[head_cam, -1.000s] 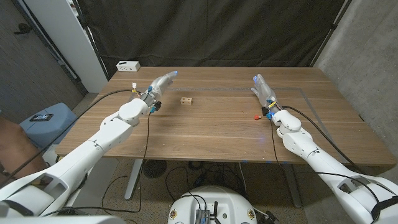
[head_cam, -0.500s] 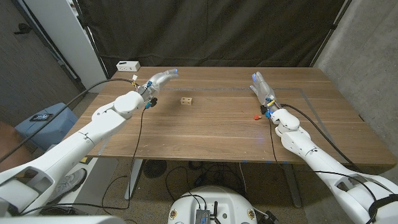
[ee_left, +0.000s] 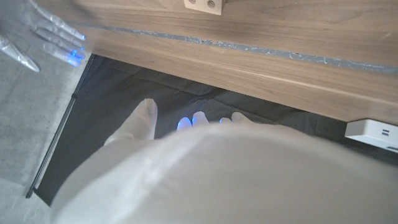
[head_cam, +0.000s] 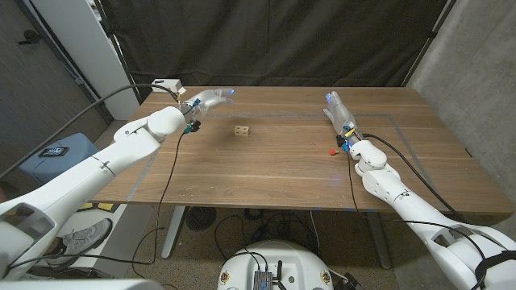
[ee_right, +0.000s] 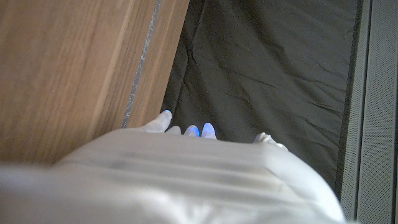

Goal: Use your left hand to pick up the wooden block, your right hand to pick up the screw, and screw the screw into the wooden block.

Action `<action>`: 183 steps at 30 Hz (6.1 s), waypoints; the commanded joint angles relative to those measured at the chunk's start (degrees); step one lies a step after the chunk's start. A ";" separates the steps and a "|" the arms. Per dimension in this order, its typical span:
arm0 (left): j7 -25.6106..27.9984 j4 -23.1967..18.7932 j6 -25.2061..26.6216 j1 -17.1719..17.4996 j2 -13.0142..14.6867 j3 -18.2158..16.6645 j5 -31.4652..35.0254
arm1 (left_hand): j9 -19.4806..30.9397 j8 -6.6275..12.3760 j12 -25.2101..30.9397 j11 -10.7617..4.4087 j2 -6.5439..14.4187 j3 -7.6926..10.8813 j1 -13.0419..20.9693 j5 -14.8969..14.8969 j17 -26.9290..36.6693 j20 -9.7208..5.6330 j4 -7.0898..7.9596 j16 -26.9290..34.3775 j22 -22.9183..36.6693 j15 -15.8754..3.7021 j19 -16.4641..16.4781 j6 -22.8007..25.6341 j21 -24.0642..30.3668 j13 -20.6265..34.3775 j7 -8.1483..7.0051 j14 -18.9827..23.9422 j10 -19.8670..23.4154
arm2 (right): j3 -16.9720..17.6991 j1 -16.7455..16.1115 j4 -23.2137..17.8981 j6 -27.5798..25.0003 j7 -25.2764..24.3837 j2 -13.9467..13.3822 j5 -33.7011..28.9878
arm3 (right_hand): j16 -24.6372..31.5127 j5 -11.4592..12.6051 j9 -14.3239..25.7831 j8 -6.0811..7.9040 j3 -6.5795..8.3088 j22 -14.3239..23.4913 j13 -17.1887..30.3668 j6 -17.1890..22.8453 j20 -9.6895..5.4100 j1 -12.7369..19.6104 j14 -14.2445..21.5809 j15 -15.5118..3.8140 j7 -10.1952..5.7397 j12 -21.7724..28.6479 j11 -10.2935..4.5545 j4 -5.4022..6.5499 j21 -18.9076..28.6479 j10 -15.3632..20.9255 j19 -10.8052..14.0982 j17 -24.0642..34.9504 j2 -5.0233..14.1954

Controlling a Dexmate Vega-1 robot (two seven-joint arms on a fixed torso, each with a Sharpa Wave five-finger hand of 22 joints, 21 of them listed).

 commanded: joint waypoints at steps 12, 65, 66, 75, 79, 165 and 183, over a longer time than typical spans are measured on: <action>-14.02 -7.12 17.42 -9.51 1.83 9.53 28.72 | 0.36 -0.15 0.06 -0.96 -4.34 -1.24 5.60 0.11 0.44 2.74 -0.14 -0.38 0.16 -0.70 -5.21 1.30 -0.81 0.47 -1.78 -1.53 1.84 | 0.95 -0.25 3.18 3.40 0.97 1.97 1.21 | 0.22 -0.20 0.09 0.41 0.68 0.32 0.06 -0.36 -1.43 0.11 -0.73 -0.17 -0.20 0.20 0.10 0.09 0.26 -0.40 0.50 0.21 -0.33; -31.73 -8.18 19.98 -8.81 -6.82 14.72 69.38 | 0.46 -0.82 1.16 -2.52 -10.88 -4.13 15.40 2.11 0.58 7.52 0.49 0.11 0.29 -0.41 -11.82 1.63 -0.29 1.51 -3.47 -1.80 7.75 | 1.48 -3.45 -0.87 1.83 -2.02 1.81 1.92 | 0.32 -0.55 0.10 0.49 1.30 0.33 0.08 -0.56 -1.07 -0.29 -0.77 0.33 -0.45 0.31 0.23 -0.17 0.27 -0.39 0.57 0.26 -0.54; -31.85 -7.94 19.90 -8.84 -7.01 14.75 69.74 | 0.46 -0.84 1.15 -2.50 -10.90 -4.19 15.49 2.12 0.59 7.67 0.51 0.12 0.29 -0.38 -12.00 1.60 -0.34 1.54 -3.41 -1.80 7.76 | 1.45 -3.51 -0.95 1.76 -2.11 1.79 1.88 | 0.31 -0.56 0.10 0.50 1.31 0.33 0.08 -0.54 -1.07 -0.30 -0.81 0.30 -0.46 0.30 0.25 -0.17 0.26 -0.41 0.57 0.26 -0.54; -33.00 -6.06 18.55 -9.18 -8.23 14.68 71.06 | 0.47 -0.98 1.16 -2.47 -10.96 -4.57 16.15 2.15 0.62 8.27 0.63 0.15 0.31 -0.11 -12.57 1.28 -0.35 1.74 -3.24 -1.96 7.90 | 1.33 -3.95 -1.69 1.31 -2.47 1.63 1.79 | 0.31 -0.62 0.11 0.52 1.44 0.33 0.09 -0.53 -1.01 -0.36 -0.84 0.41 -0.49 0.33 0.13 -0.23 0.25 -0.34 0.53 0.26 -0.57; -33.46 -5.27 18.49 -9.31 -8.78 14.80 71.64 | 0.47 -1.04 1.20 -2.39 -10.98 -4.73 16.36 2.15 0.63 8.36 0.68 0.16 0.31 -0.08 -12.86 1.13 -0.38 1.82 -3.21 -2.03 8.01 | 1.28 -4.09 -1.87 1.21 -2.56 1.60 1.76 | 0.30 -0.64 0.11 0.53 1.50 0.33 0.09 -0.52 -0.95 -0.38 -0.88 0.38 -0.53 0.33 0.19 -0.26 0.24 -0.35 0.51 0.26 -0.58; -20.00 10.89 17.14 -13.61 -13.99 22.66 64.18 | 0.56 -0.09 3.23 -3.03 -10.35 -7.09 23.27 1.70 0.67 8.20 1.00 1.57 0.35 -2.86 -8.63 7.51 1.12 3.23 -2.58 5.39 15.25 | 0.35 -2.77 1.26 -0.30 -2.78 2.72 1.50 | 0.35 -1.16 0.15 0.55 2.55 0.34 0.13 -0.68 -0.84 -0.94 -1.17 0.67 -0.68 0.36 0.34 -0.79 0.25 -0.49 0.35 0.29 -0.88; -17.72 10.96 17.70 -12.44 -13.86 23.05 63.58 | 0.59 -0.08 3.69 -3.09 -10.39 -7.59 24.40 1.76 0.68 8.04 1.08 1.63 0.32 -3.49 -6.09 9.53 1.36 3.49 -3.24 7.54 17.36 | 0.25 -3.09 0.89 -0.38 -3.08 2.68 1.34 | 0.36 -1.24 0.15 0.57 2.77 0.34 0.13 -0.67 -0.88 -1.09 -1.19 0.67 -0.69 0.36 0.29 -0.87 0.25 -0.53 0.36 0.28 -0.90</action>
